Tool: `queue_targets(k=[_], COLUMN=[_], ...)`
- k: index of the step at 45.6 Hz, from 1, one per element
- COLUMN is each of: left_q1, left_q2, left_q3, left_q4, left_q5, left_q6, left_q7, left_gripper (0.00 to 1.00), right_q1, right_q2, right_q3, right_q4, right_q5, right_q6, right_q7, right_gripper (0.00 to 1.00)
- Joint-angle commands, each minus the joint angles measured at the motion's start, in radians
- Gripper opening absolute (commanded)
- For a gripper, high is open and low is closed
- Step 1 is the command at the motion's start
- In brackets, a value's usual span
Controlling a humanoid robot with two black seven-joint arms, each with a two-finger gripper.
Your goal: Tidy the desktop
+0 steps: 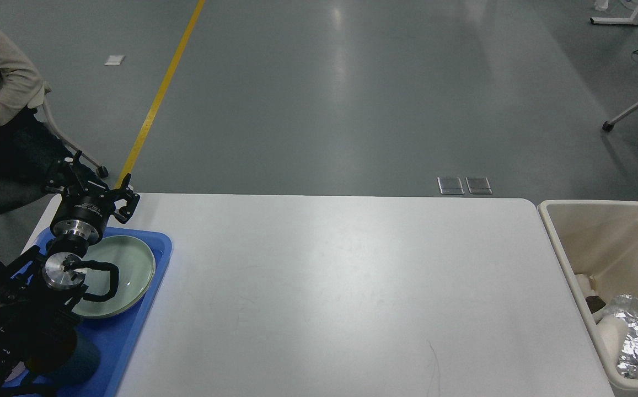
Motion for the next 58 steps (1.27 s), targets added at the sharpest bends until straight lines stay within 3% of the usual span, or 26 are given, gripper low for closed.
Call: queue_targets(k=[1,13,24,30,38,48,58], left_q1=[0.0,0.0,0.0,0.0,0.0,0.0,0.0], left_q2=[0.0,0.0,0.0,0.0,0.0,0.0,0.0], left_q3=[0.0,0.0,0.0,0.0,0.0,0.0,0.0], left_q4=[0.0,0.0,0.0,0.0,0.0,0.0,0.0], left_q5=[0.0,0.0,0.0,0.0,0.0,0.0,0.0], left_q6=[0.0,0.0,0.001,0.0,0.0,0.0,0.0], left_q7=[0.0,0.0,0.0,0.0,0.0,0.0,0.0], left_gripper=[0.96,0.96,0.96,0.96,0.96,0.96,0.96], right_q1=[-0.089,-0.094,-0.186,-0.226,-0.298,-0.327,-0.333], right_q2=[0.035,0.076,0.081,0.144,0.234,0.317,0.382], right_q3=[0.014,0.091,0.752,1.032,1.306,1.521,1.551], right_q4=[-0.052,-0.063,-0.126,-0.123,-0.116,-0.061,-0.054], right_q5=[0.0,0.001,-0.002,-0.002,-0.003,-0.013,-0.016], right_q6=[-0.004,0.001,-0.007,-0.004,0.004,0.01,0.01], right_q7=[0.001,0.003,0.015,0.093,0.296,0.305,0.31], right_gripper=[1.0,1.0,1.0,1.0,1.0,1.0,1.0])
